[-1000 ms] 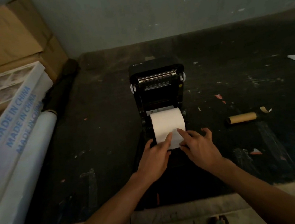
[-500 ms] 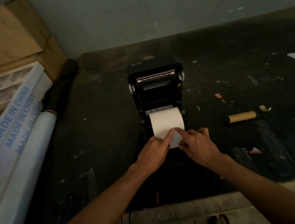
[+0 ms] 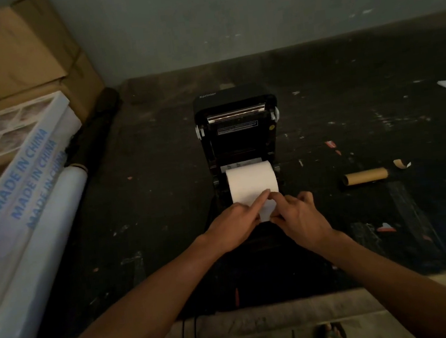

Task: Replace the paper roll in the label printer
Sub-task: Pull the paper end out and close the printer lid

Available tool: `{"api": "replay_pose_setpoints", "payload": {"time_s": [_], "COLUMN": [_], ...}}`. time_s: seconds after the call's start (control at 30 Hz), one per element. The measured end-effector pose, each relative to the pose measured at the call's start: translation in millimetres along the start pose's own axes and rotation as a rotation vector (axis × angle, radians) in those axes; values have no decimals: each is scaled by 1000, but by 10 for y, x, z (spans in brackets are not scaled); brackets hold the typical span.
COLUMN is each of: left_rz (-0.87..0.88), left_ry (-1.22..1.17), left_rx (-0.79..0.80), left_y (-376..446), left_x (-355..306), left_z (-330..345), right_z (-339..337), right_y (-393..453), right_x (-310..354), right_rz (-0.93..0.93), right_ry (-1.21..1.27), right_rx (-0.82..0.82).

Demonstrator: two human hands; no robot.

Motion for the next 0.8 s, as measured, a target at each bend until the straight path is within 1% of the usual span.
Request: {"api": "replay_pose_setpoints", "payload": {"time_s": [0.23, 0.43, 0.6, 0.8], "left_rz": [-8, -94, -129, -140], "left_ry": [19, -120, -209, -238], "left_rx": [-29, -92, -113, -105], "left_y": [-15, -14, -10, -62], "left_x": [-46, -68, -67, -122], "left_z": [-5, 4, -29, -23], "right_z": [12, -4, 0, 8], "right_y": [-15, -6, -15, -70], "right_x": [-45, -39, -11, 2], "right_rz": [42, 68, 10, -146], "right_ry": [56, 100, 83, -32], "right_rx": [6, -11, -19, -84]}}
Point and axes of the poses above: each hand's wrist, its own y-axis towards the middle knuckle, its own z-axis out of the palm, x = y × z, the point moved 2 cm from there along y, towards the middle knuckle, and after that the axes turned 6 degrees about z, right-handed, at the moved point
